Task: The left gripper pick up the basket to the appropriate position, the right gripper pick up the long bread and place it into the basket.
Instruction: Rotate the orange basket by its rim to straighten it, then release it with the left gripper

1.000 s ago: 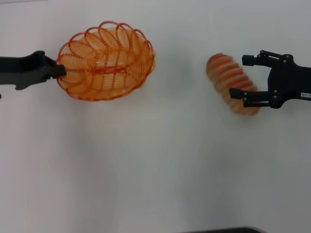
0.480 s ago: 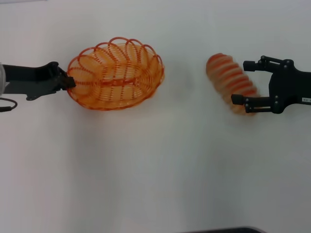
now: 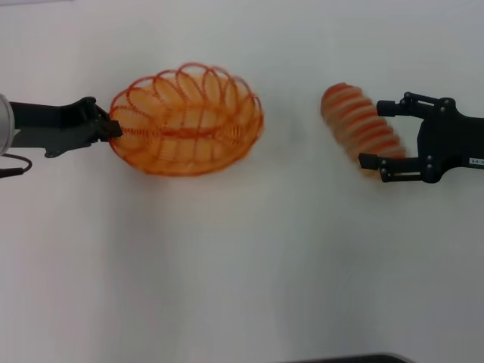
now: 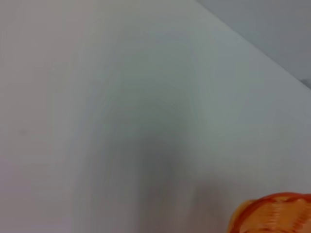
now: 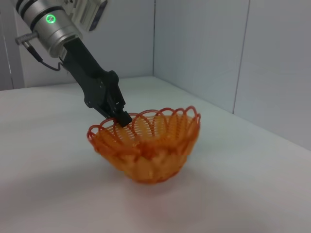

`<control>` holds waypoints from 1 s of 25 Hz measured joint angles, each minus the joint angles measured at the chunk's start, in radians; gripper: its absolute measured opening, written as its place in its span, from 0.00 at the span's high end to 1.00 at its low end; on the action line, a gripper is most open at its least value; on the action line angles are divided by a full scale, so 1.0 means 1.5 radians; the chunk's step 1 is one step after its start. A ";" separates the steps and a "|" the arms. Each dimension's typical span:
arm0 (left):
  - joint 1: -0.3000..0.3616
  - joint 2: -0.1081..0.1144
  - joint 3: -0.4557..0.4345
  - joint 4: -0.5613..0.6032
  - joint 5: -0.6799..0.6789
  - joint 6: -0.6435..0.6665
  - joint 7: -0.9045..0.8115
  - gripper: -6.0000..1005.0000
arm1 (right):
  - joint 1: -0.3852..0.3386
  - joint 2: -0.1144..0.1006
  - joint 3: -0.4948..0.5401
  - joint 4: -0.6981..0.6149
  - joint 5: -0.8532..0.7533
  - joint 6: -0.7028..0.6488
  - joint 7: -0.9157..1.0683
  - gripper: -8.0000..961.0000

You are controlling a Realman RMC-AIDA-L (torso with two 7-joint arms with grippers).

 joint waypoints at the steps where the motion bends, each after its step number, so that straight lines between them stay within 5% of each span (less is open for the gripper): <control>1: 0.002 0.000 0.001 0.000 0.000 -0.002 0.000 0.92 | -0.001 0.000 0.000 0.000 0.000 0.000 0.000 0.04; 8: 0.008 0.000 0.003 0.002 -0.002 -0.004 -0.001 0.92 | -0.003 0.001 -0.004 0.000 0.000 -0.001 0.000 0.04; 14: 0.012 0.000 0.000 -0.002 -0.010 0.009 -0.001 0.79 | -0.003 0.001 -0.006 0.000 0.000 -0.001 0.000 0.04; 25: 0.029 0.004 -0.021 0.053 -0.028 0.047 0.002 0.36 | 0.000 0.000 -0.007 0.001 0.000 -0.001 0.000 0.04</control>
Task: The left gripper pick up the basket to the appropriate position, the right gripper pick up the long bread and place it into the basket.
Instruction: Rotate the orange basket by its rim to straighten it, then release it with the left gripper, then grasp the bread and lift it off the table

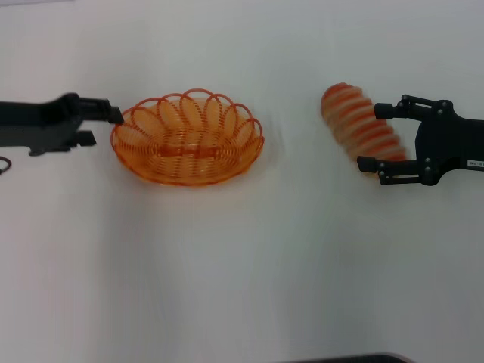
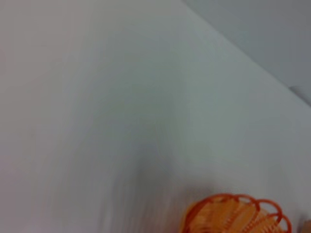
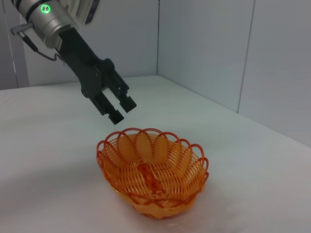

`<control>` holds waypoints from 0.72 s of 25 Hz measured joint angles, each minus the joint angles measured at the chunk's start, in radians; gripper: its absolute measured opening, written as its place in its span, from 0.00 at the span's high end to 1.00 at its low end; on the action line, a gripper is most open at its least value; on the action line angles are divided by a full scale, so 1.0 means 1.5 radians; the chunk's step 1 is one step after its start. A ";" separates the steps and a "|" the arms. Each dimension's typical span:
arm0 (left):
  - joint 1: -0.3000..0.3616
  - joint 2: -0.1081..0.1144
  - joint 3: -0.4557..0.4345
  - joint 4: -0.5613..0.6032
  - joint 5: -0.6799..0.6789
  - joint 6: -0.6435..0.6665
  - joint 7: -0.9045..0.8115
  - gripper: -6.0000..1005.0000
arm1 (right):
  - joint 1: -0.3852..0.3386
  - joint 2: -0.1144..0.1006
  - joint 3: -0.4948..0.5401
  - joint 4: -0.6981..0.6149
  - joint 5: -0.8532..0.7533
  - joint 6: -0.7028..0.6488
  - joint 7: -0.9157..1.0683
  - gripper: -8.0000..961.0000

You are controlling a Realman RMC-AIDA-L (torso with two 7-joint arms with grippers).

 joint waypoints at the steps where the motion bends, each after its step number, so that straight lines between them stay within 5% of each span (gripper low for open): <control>1: 0.000 0.001 -0.011 0.007 -0.006 0.003 0.004 0.36 | 0.000 0.000 0.000 0.000 0.000 0.000 0.000 0.04; 9: 0.011 0.002 -0.055 0.062 -0.099 -0.008 0.102 0.36 | -0.002 -0.002 0.010 0.012 0.011 0.000 0.003 0.04; 18: 0.015 0.004 -0.141 -0.036 -0.335 -0.022 0.498 0.36 | 0.009 -0.004 0.048 0.026 0.014 -0.028 0.033 0.04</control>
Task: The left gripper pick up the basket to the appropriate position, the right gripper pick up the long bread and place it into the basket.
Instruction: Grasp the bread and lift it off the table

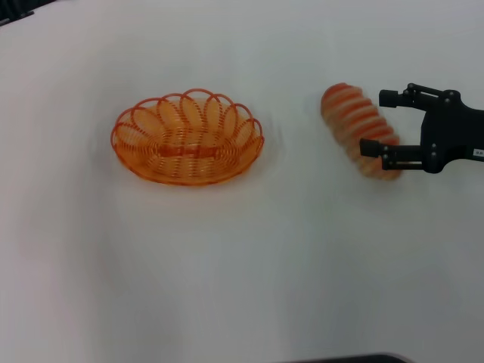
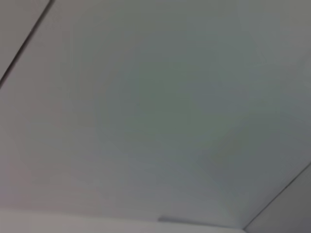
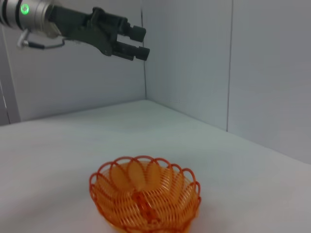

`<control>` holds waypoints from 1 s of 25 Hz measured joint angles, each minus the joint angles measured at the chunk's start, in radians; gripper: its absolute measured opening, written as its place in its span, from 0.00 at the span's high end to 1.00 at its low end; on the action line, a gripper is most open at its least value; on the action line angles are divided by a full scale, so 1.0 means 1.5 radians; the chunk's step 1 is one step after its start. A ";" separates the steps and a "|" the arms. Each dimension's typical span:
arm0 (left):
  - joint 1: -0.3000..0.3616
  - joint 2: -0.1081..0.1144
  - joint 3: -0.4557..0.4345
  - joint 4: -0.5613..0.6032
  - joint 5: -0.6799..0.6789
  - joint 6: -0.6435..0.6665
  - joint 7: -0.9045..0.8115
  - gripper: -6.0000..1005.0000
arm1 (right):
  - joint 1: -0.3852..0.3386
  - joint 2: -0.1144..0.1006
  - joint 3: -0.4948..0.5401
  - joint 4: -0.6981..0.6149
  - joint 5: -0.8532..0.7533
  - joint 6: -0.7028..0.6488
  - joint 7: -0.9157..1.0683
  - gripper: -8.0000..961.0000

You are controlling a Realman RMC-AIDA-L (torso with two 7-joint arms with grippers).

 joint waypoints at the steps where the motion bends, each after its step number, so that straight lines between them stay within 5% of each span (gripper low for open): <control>1: 0.000 0.000 -0.006 -0.010 -0.014 0.002 0.047 0.36 | 0.002 0.000 0.004 0.002 0.000 -0.005 0.007 0.04; 7: 0.004 0.009 -0.016 -0.031 -0.039 0.013 0.284 0.37 | 0.008 -0.004 0.019 0.003 0.000 -0.014 0.060 0.05; 11: 0.003 0.034 -0.010 -0.030 -0.020 0.051 0.379 0.37 | 0.009 -0.009 0.020 0.005 0.000 -0.015 0.085 0.05; 19: -0.029 0.051 -0.007 0.013 0.113 0.171 0.428 0.37 | 0.006 -0.022 0.034 0.017 0.000 -0.015 0.113 0.05; 25: -0.057 0.047 0.015 0.036 0.243 0.234 0.423 0.37 | 0.006 -0.027 0.035 0.017 -0.003 -0.010 0.131 0.05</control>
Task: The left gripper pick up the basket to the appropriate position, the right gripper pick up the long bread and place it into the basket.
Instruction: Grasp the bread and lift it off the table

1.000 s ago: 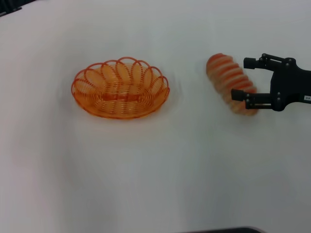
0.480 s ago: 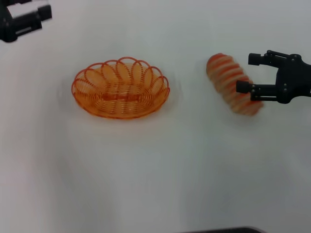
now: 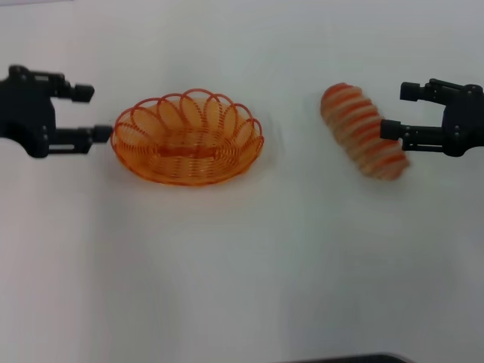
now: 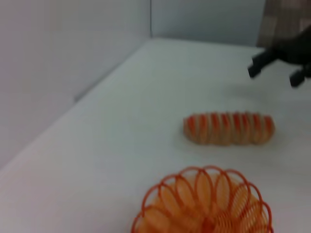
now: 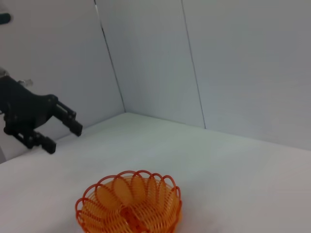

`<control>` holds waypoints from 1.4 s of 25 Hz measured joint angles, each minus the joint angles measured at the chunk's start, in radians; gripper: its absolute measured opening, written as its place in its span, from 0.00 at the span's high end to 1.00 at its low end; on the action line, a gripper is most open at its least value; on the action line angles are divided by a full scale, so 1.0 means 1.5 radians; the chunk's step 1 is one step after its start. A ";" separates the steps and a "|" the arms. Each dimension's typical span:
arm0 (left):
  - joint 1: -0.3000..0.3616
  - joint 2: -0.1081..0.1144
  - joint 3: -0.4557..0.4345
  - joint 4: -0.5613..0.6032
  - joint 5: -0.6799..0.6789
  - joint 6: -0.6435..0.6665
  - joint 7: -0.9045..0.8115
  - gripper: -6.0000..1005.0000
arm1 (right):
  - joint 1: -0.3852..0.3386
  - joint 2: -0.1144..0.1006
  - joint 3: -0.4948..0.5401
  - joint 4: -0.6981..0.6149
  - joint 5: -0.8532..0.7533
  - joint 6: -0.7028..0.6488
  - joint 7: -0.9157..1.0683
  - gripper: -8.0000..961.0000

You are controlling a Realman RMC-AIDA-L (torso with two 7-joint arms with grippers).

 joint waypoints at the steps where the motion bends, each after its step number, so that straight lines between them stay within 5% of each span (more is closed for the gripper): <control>1: -0.001 -0.001 0.004 0.001 0.019 0.001 -0.001 0.37 | 0.001 -0.001 -0.001 0.000 -0.001 0.000 0.004 0.05; 15: 0.008 -0.003 -0.036 -0.071 0.077 -0.004 -0.011 0.37 | 0.005 -0.009 -0.006 0.000 -0.002 0.019 0.012 0.05; 23: 0.014 0.010 -0.128 -0.166 0.049 0.037 0.061 0.37 | 0.005 -0.009 -0.013 0.001 -0.003 0.032 0.010 0.05; 35: 0.033 0.014 -0.163 -0.174 0.044 0.055 0.074 0.37 | 0.008 -0.010 -0.015 0.001 -0.016 0.033 0.014 0.05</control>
